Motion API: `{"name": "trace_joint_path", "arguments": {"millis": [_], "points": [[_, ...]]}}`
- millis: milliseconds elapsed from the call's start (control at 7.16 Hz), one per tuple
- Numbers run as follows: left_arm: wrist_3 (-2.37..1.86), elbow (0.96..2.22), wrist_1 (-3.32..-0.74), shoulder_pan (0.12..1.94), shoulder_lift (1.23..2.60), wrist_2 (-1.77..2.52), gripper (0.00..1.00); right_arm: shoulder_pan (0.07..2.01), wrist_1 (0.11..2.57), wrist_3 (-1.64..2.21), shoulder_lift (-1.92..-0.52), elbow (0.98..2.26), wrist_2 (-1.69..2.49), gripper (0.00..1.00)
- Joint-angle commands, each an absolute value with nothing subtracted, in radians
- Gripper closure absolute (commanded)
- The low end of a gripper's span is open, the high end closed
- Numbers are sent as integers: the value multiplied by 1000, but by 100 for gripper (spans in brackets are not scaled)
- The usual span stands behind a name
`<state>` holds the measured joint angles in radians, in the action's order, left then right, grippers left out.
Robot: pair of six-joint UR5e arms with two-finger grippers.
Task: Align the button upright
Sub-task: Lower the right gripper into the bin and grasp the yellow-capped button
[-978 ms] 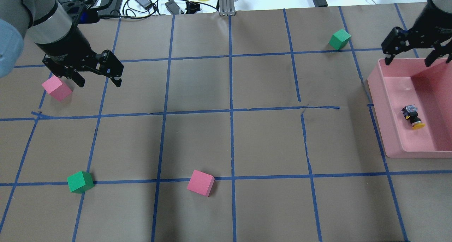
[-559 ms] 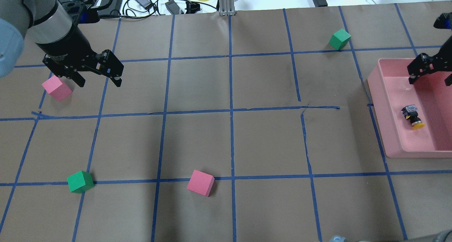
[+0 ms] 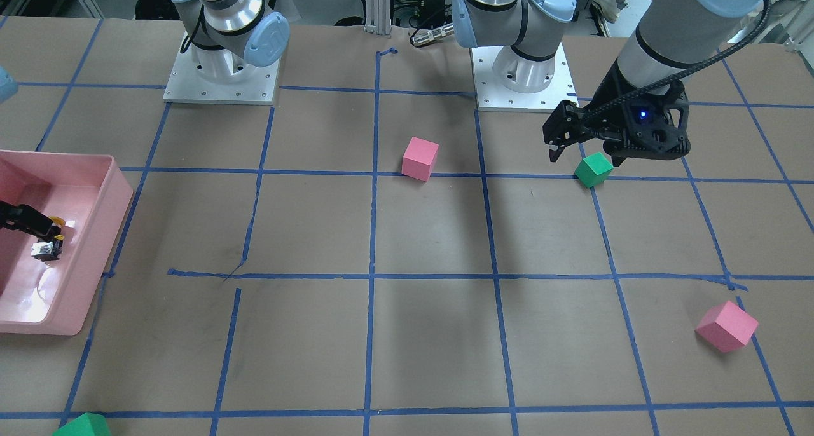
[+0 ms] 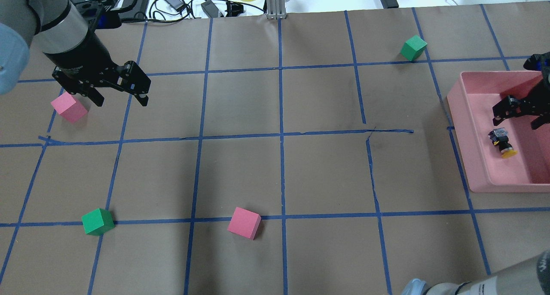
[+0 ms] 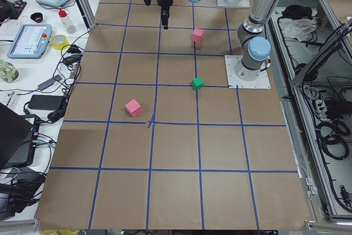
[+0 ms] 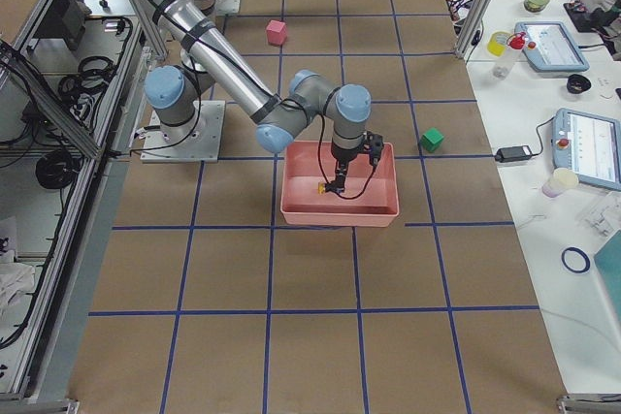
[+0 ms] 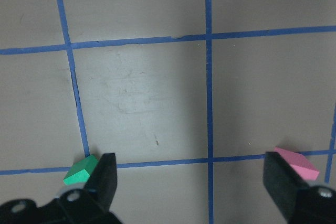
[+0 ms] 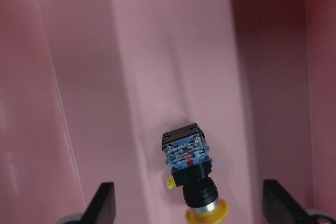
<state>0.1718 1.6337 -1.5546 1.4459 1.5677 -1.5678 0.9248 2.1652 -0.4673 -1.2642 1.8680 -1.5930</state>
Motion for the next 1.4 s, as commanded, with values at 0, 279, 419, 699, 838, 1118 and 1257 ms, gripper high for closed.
{"name": "trace_joint_path", "arguments": {"millis": [0,279,419,699,838,1118,1257], "points": [[172,1634,-1555,1447,1568,-1569,0,916,2174,-485,-1236,1873,-1594,0],[172,1634,-1557,1445,1568,-1569,0,916,2252,-486,-1204,1878,-1594,0],[172,1634,-1557,1445,1568,-1569,0,914,2252,-486,-1204,1893,-1594,0],[172,1634,-1555,1445,1568,-1571,0,916,2261,-486,-1204,1911,-1600,0],[172,1634,-1557,1445,1569,-1571,0,916,2260,-486,-1204,1911,-1600,0],[172,1634,-1557,1445,1569,-1569,0,914,2263,-486,-1203,1911,-1597,2],[172,1635,-1557,1445,1569,-1569,0,916,2263,-491,-1203,1913,-1598,6]]}}
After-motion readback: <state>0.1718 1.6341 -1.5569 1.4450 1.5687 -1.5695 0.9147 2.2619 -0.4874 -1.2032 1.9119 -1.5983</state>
